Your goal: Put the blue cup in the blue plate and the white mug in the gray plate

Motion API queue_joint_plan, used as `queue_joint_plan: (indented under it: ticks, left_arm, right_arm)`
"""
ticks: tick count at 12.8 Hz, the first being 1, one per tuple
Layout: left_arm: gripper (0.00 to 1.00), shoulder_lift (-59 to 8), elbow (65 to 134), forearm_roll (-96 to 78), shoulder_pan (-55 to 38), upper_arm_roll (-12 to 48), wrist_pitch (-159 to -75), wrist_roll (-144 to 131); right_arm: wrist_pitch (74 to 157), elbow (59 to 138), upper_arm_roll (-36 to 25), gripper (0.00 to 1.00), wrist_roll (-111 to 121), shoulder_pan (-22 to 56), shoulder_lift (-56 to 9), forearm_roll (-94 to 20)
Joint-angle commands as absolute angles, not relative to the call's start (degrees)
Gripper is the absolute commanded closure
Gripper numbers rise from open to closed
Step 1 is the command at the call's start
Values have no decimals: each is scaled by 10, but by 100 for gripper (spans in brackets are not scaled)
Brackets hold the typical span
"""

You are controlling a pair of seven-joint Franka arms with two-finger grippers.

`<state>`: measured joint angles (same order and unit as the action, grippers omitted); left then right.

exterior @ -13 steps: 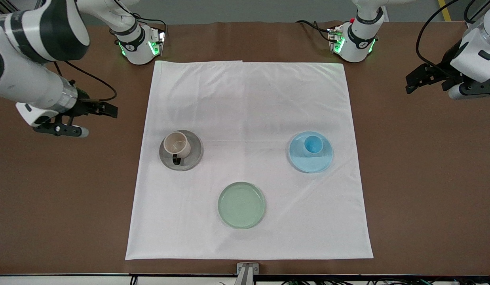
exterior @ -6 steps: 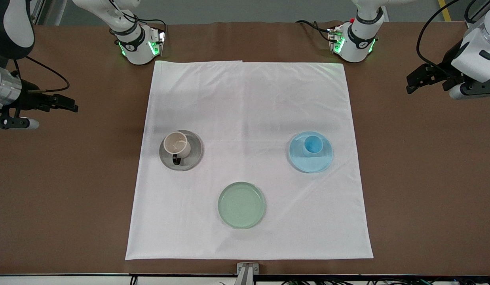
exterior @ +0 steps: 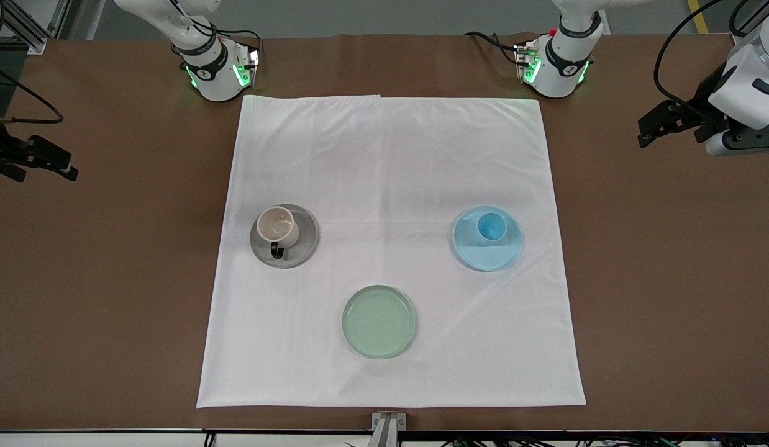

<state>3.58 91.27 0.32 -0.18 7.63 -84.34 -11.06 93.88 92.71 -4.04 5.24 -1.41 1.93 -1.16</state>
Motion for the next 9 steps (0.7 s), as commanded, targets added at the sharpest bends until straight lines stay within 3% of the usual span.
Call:
queue_joint_plan:
  ticks: [1,3,9]
  left_arm:
    - [0,32,902,13,-3,77,-840,-105]
    - [0,32,902,14,-4,77,-840,-105]
    - [0,32,902,13,-4,77,-840,-106]
  right_arm:
    - [916,862,-35,0,52,-7,-7,14]
    - [892,829,-36,0,52,-8,-24,14]
    - [887,830,-35,0,50,-9,-25,12]
